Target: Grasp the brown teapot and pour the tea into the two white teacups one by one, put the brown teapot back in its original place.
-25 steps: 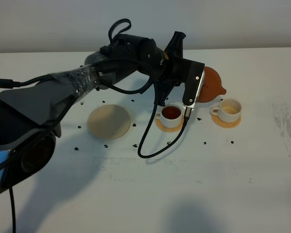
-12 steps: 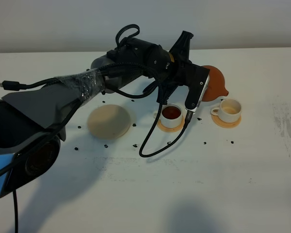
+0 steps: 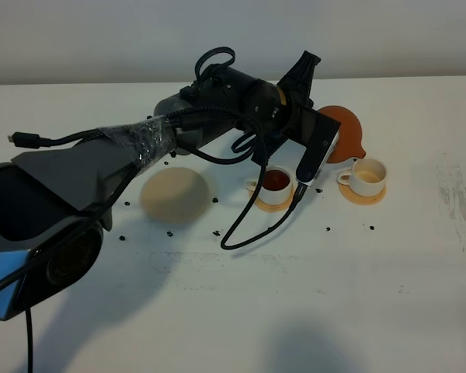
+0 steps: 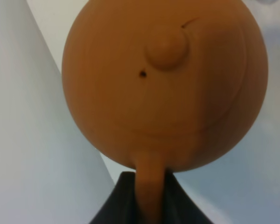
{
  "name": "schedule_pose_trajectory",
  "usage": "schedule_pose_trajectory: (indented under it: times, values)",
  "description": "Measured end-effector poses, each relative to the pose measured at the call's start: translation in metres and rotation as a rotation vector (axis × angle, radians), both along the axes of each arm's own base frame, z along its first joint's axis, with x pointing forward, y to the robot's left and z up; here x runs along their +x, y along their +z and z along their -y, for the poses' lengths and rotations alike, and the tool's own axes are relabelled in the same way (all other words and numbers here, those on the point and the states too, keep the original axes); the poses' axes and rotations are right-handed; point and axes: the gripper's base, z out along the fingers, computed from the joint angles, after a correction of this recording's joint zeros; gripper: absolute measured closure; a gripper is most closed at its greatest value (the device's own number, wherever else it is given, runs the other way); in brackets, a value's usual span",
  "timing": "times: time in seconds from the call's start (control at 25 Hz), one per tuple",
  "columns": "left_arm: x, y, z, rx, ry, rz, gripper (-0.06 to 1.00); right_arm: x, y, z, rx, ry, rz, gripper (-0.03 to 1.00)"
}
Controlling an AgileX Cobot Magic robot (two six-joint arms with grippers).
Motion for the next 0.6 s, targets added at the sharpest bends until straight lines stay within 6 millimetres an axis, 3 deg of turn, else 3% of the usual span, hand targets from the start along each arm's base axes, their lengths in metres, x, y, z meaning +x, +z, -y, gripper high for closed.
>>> schedule_pose_trajectory:
  times: [0.6]
  values:
    - [-0.0051, 0.0015, 0.0096, 0.034, -0.056, 0.064, 0.87, 0.0, 0.0, 0.0, 0.0, 0.0, 0.0, 0.76]
